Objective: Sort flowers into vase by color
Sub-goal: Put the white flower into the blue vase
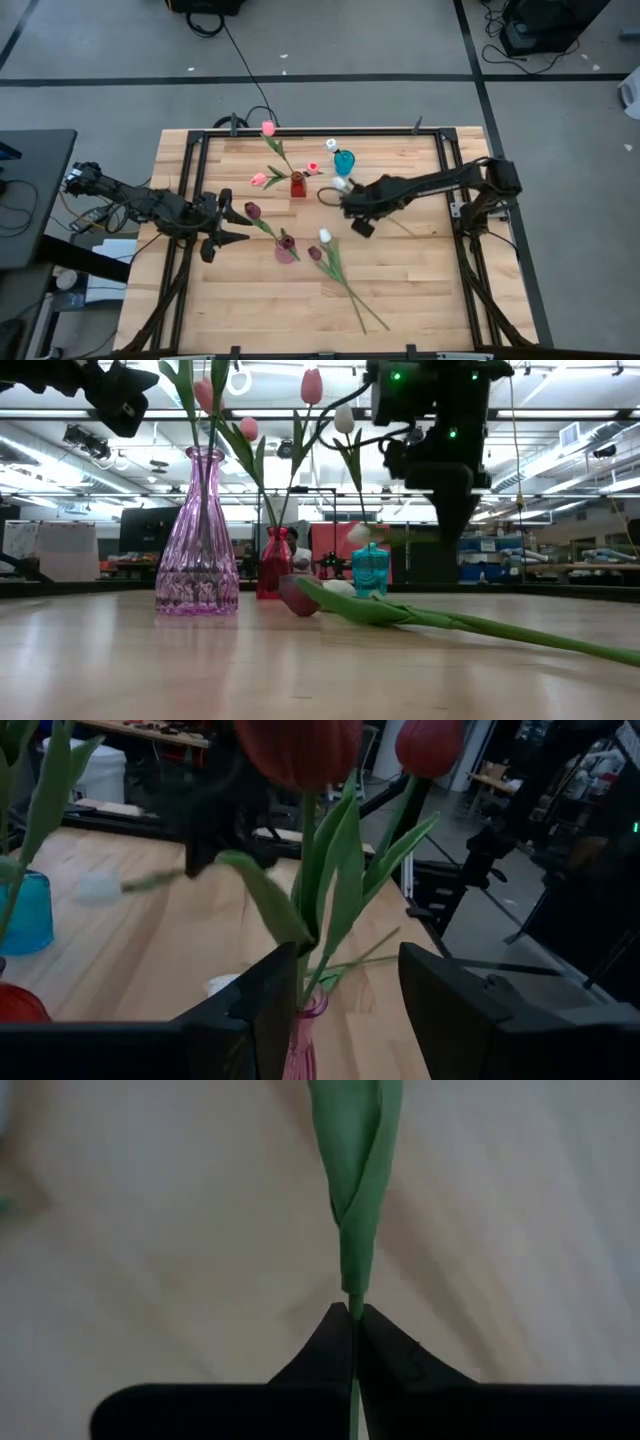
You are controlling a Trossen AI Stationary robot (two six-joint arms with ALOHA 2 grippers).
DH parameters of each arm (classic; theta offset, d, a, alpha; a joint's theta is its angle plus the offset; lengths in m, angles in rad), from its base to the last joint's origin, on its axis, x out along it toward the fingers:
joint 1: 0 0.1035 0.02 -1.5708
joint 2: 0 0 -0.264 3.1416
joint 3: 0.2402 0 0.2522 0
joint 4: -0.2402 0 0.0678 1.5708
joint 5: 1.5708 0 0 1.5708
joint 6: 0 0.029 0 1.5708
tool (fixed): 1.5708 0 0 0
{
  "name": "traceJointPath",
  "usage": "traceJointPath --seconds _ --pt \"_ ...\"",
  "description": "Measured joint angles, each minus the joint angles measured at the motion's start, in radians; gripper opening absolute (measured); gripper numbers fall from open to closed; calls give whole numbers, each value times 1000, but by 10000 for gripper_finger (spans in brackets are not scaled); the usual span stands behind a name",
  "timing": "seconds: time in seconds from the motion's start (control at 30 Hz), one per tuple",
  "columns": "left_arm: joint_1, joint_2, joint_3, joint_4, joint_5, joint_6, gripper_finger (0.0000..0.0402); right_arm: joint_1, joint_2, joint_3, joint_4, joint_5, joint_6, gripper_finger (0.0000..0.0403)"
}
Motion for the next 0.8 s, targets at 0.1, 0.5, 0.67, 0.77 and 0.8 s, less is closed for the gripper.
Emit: traceJointPath --seconds 0.1,0.5,0.67,0.77,0.8 --pt "0 0 0 -6 -15 -1 181 -47 -57 -14 -37 25 -5 11" --pt "0 1 0 -14 -30 -30 181 -271 -321 -202 445 140 -286 11" --pt "0 2 0 -11 -40 -32 181 -378 -343 -309 937 10 -478 11" --pt "0 3 0 -18 -50 -33 181 -438 -341 -365 1161 -48 -508 11" --pt "0 3 0 -26 -52 -33 181 -454 -341 -380 1219 -59 -518 11"
